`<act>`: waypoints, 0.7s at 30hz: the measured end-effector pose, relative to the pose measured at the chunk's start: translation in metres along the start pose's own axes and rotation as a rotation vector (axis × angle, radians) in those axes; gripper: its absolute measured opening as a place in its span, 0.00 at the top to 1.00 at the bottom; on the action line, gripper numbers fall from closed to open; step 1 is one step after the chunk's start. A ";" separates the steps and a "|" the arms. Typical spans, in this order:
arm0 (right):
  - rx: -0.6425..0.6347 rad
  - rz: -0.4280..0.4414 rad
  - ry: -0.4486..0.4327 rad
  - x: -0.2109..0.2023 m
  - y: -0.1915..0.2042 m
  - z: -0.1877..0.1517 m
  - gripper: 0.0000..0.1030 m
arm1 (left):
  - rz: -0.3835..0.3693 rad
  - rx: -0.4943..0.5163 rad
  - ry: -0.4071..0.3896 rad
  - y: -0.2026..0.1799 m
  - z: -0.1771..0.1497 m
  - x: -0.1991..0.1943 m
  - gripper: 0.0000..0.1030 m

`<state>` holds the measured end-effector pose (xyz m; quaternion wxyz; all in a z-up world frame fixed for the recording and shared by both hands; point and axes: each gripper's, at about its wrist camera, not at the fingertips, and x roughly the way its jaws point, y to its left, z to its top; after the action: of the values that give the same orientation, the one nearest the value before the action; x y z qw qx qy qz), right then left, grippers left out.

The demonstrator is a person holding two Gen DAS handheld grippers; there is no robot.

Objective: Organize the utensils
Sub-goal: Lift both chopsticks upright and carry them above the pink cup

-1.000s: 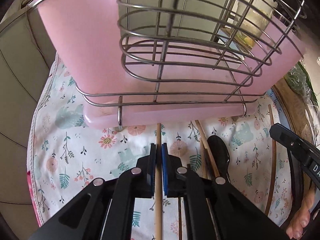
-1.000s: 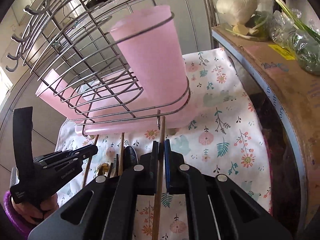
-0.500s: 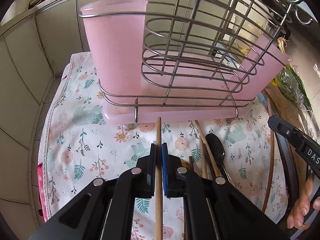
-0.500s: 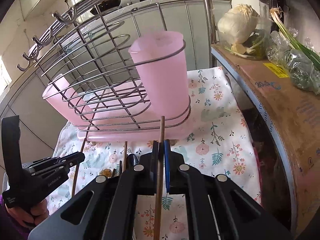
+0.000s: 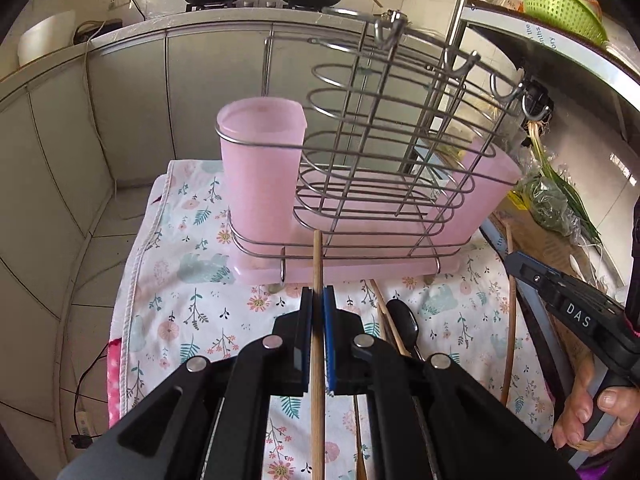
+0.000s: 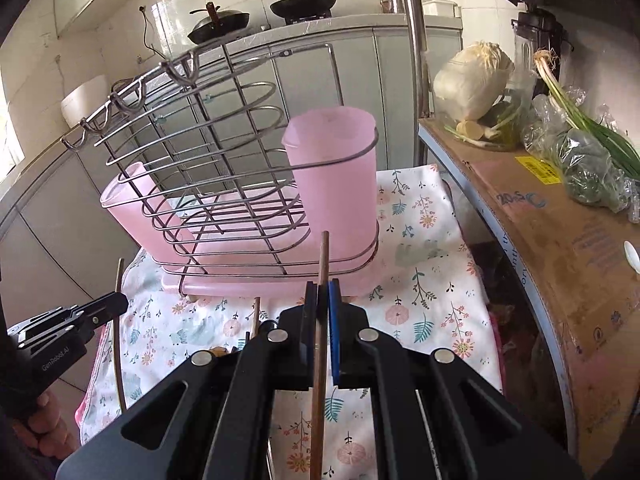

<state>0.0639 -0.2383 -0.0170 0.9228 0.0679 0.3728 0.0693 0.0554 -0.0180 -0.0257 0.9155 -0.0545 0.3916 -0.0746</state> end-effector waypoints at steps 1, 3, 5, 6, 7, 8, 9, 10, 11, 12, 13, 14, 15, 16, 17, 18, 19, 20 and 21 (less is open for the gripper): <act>-0.003 -0.001 -0.006 -0.002 0.001 0.000 0.94 | -0.002 -0.002 -0.012 0.000 0.001 -0.004 0.95; -0.005 0.000 -0.015 -0.006 0.002 0.001 0.94 | -0.006 -0.003 -0.036 0.002 0.003 -0.012 0.95; -0.009 -0.001 -0.026 -0.010 0.003 0.002 0.94 | -0.010 -0.005 -0.059 0.002 0.004 -0.020 0.95; -0.011 -0.003 -0.032 -0.012 0.004 0.002 0.94 | -0.012 -0.006 -0.071 0.002 0.005 -0.023 0.95; -0.014 -0.003 -0.039 -0.015 0.004 0.003 0.94 | -0.012 -0.006 -0.083 0.002 0.006 -0.027 0.95; -0.015 -0.002 -0.045 -0.017 0.005 0.004 0.94 | -0.012 -0.006 -0.095 0.001 0.007 -0.031 0.95; -0.016 0.000 -0.049 -0.018 0.006 0.004 0.94 | -0.013 -0.007 -0.108 0.001 0.007 -0.035 0.95; -0.018 0.002 -0.054 -0.020 0.006 0.005 0.94 | -0.014 -0.007 -0.122 0.001 0.008 -0.039 0.95; -0.018 0.005 -0.059 -0.022 0.007 0.005 0.94 | -0.014 -0.007 -0.136 0.002 0.009 -0.043 0.95; -0.017 0.014 -0.063 -0.024 0.007 0.006 0.94 | -0.012 -0.009 -0.150 0.002 0.010 -0.047 0.95; -0.013 0.028 -0.066 -0.026 0.007 0.006 0.94 | -0.012 -0.013 -0.164 0.003 0.012 -0.051 0.95; -0.007 0.053 -0.073 -0.028 0.007 0.008 0.94 | -0.012 -0.018 -0.180 0.004 0.013 -0.055 0.95; -0.003 0.068 -0.078 -0.031 0.006 0.009 0.94 | -0.012 -0.023 -0.192 0.005 0.015 -0.059 0.95; 0.001 0.083 -0.081 -0.033 0.006 0.011 0.94 | -0.011 -0.027 -0.204 0.006 0.017 -0.063 0.95; 0.009 0.110 -0.089 -0.037 0.004 0.014 0.94 | -0.010 -0.031 -0.218 0.007 0.019 -0.067 0.95; 0.015 0.131 -0.098 -0.040 0.002 0.017 0.94 | -0.011 -0.034 -0.233 0.008 0.021 -0.071 0.95; 0.021 0.144 -0.108 -0.043 0.001 0.020 0.94 | -0.011 -0.038 -0.247 0.009 0.024 -0.075 0.95; 0.025 0.158 -0.121 -0.047 0.000 0.023 0.94 | -0.010 -0.041 -0.261 0.010 0.026 -0.079 0.95; 0.029 0.181 -0.140 -0.052 -0.002 0.027 0.94 | -0.009 -0.045 -0.276 0.012 0.029 -0.082 0.95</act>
<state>0.0457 -0.2514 0.0367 0.9355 0.1195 0.3006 0.1421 0.0213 0.0093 0.0509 0.9589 -0.0865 0.2630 -0.0618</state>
